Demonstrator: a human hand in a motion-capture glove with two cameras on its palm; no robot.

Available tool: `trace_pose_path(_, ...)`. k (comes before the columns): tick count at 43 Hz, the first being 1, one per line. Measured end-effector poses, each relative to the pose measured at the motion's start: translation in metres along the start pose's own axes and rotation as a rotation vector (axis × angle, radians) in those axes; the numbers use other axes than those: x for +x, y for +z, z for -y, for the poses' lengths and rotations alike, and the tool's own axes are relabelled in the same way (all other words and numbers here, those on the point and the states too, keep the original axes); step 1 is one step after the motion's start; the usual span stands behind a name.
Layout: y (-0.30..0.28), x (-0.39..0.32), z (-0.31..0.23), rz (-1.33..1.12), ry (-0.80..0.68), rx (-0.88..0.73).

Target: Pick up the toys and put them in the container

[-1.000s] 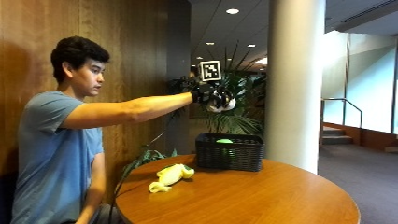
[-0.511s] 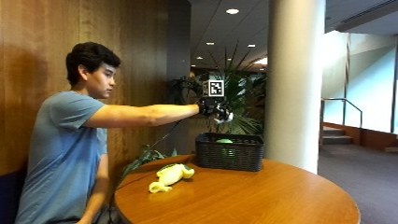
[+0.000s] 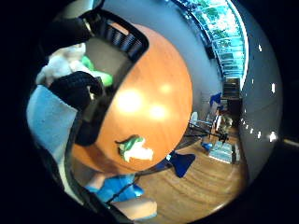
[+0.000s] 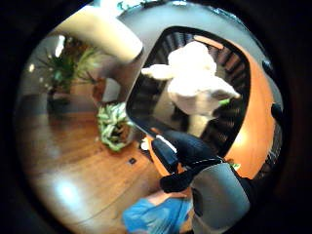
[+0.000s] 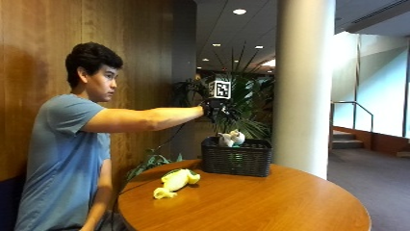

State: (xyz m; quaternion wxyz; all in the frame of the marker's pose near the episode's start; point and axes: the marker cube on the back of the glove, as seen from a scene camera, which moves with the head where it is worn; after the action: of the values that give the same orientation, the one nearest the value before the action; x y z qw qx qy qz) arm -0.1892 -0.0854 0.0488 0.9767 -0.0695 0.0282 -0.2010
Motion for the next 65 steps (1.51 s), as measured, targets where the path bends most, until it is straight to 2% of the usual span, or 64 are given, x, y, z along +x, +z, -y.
trace_pose_path(6, -0.012, 0.015, -0.022, -0.038, 0.07, -0.012)
trace_pose_path(11, -0.028, -0.021, -0.032, -0.104, 0.073, -0.042)
trace_pose_path(22, -0.023, 0.035, -0.126, -0.097, 0.155, -0.043)
trace_pose_path(28, 0.001, 0.066, -0.172, -0.015, 0.145, -0.065)
trace_pose_path(32, 0.022, 0.086, -0.194, 0.06, 0.229, -0.061)
trace_pose_path(36, 0.051, 0.106, -0.217, 0.048, 0.147, -0.074)
trace_pose_path(41, 0.093, 0.122, -0.233, 0.005, 0.171, -0.109)
trace_pose_path(45, 0.128, 0.13, -0.244, -0.069, 0.094, -0.163)
trace_pose_path(49, 0.168, 0.127, -0.242, -0.092, 0.287, -0.243)
trace_pose_path(51, 0.187, 0.124, -0.243, -0.086, 0.31, -0.279)
trace_pose_path(55, 0.214, 0.112, -0.246, -0.027, 0.178, -0.322)
trace_pose_path(65, 0.248, 0.091, -0.24, 0.084, 0.081, -0.343)
